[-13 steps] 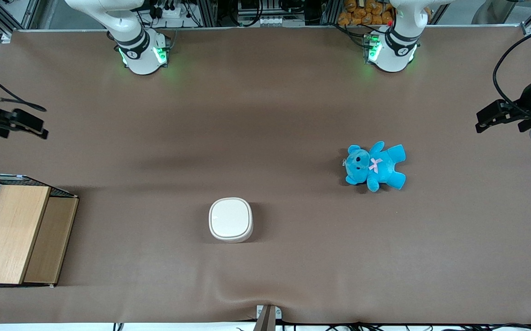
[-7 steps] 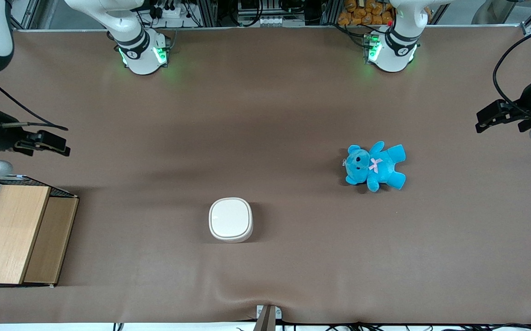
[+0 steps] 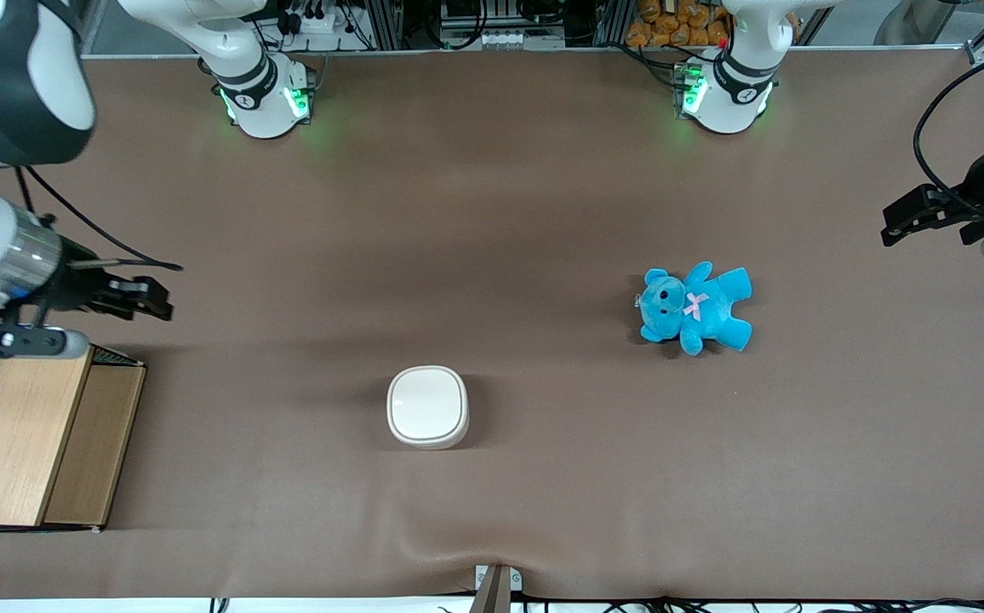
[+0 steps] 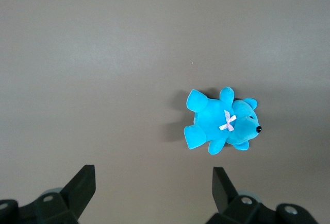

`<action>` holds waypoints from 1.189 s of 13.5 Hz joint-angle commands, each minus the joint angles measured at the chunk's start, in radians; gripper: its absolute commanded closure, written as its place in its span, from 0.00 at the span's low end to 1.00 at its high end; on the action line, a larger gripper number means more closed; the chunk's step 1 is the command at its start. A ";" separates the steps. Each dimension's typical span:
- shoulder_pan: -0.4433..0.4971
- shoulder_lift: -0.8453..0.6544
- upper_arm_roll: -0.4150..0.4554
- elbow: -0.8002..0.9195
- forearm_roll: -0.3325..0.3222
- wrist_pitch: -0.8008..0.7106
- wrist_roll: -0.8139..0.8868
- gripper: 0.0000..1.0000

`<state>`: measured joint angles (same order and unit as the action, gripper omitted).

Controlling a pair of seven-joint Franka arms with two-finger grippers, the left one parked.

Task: Open trash can with right arm
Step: 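Move the right gripper down toward the white trash can's lid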

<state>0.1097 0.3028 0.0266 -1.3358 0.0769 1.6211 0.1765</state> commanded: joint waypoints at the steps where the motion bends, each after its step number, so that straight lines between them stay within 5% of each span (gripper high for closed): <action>1: -0.004 0.062 0.051 0.061 0.015 0.022 0.082 0.82; 4: 0.010 0.093 0.104 0.063 0.017 0.100 0.165 1.00; 9: 0.022 0.163 0.183 0.064 0.017 0.232 0.216 1.00; 16: 0.107 0.312 0.188 0.090 0.007 0.463 0.279 1.00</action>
<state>0.1956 0.5558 0.2152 -1.3076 0.0777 2.0590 0.4273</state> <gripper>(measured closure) 0.991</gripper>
